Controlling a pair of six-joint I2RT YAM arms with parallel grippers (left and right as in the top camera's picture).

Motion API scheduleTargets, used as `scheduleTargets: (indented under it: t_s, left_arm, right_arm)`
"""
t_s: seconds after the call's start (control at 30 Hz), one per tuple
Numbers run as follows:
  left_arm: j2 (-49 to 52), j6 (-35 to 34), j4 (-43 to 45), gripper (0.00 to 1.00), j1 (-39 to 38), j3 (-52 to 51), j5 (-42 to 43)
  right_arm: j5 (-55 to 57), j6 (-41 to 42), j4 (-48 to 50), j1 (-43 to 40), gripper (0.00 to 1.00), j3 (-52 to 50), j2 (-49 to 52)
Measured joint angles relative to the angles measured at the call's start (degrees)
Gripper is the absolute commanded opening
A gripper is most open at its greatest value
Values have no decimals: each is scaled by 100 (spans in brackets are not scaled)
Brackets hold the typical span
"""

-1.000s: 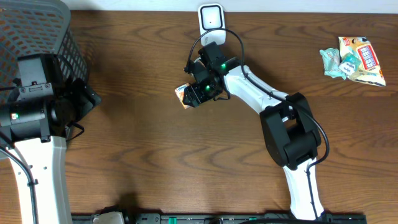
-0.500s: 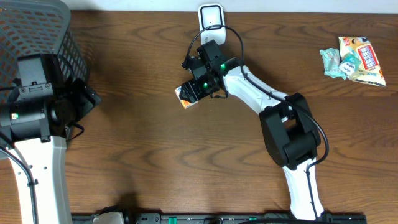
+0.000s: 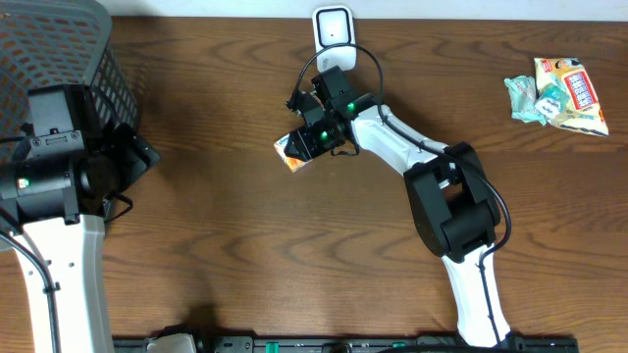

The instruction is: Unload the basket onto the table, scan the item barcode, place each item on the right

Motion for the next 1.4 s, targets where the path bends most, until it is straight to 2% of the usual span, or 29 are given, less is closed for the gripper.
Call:
scheduleTargets:
  t_s: [0.07,0.27,0.47,0.73,1.13,1.4]
  left_arm:
    - [0,0,0,98,0,0,0]
    - [0,0,0,98,0,0,0]
    - [0,0,0,97,0,0,0]
    - [0,0,0,98,0,0,0]
    - [0,0,0,98,0,0,0]
    - [0,0,0,98,0,0,0]
  right_arm:
    - [-70,7,-31,-20,31,0,20]
    - [-234,59,-107,-63,1,0,61]
    - [-498,68,-238,-79,1,7,66]
    - [-1416,68,-481,-286,1,-7,92]
    - [-4811,-249,-551,-1064,1,-7,90]
    - [-5536,-57,-415,-1405,1,-7,90]
